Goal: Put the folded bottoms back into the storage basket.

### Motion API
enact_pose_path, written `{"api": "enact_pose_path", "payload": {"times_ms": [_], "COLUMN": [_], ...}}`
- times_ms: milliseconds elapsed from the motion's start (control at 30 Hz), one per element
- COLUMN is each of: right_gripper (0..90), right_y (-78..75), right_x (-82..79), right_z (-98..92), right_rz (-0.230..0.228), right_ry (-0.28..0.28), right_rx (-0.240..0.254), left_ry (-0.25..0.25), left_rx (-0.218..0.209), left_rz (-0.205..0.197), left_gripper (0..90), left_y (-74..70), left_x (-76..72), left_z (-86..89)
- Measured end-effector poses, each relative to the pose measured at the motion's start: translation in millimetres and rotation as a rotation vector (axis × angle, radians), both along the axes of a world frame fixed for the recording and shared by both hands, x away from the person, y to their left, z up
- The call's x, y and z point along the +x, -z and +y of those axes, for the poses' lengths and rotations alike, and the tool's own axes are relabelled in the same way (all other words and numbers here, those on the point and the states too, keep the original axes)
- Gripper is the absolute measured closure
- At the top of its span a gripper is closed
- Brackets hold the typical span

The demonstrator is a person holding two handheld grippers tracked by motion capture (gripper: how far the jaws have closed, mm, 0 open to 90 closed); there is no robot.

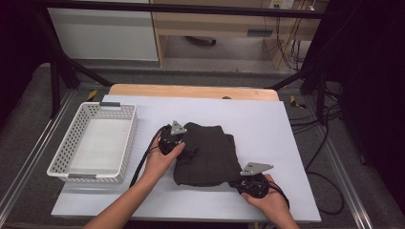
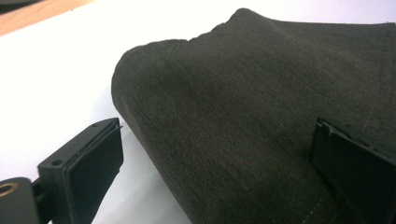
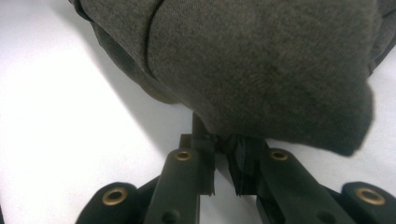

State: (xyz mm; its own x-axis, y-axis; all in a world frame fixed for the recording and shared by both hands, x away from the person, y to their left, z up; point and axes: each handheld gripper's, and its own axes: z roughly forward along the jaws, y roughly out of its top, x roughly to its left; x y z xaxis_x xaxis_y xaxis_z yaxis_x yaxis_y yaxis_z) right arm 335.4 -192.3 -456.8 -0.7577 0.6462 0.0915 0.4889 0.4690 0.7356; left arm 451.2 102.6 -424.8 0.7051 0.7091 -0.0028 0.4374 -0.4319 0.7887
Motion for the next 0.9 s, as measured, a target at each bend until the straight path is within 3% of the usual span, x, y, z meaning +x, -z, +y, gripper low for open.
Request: {"api": "enact_pose_path", "payload": {"times_ms": [600,900], "right_gripper": [82.0,82.0], "right_y": [0.0,0.0], "right_x": [0.1,0.1], "right_z": [0.3,0.3], "right_rz": [-0.006,-0.008], "right_ry": [-0.006,-0.009], "right_rx": [-0.006,-0.009], "left_ry": [-0.001,-0.015], "left_rx": [-0.052,-0.096], "left_rz": [0.064,0.131], "left_gripper": [1.2,1.3], "left_y": [7.5,12.3], "left_x": [5.2,8.4], "left_z": [3.0,4.6]}}
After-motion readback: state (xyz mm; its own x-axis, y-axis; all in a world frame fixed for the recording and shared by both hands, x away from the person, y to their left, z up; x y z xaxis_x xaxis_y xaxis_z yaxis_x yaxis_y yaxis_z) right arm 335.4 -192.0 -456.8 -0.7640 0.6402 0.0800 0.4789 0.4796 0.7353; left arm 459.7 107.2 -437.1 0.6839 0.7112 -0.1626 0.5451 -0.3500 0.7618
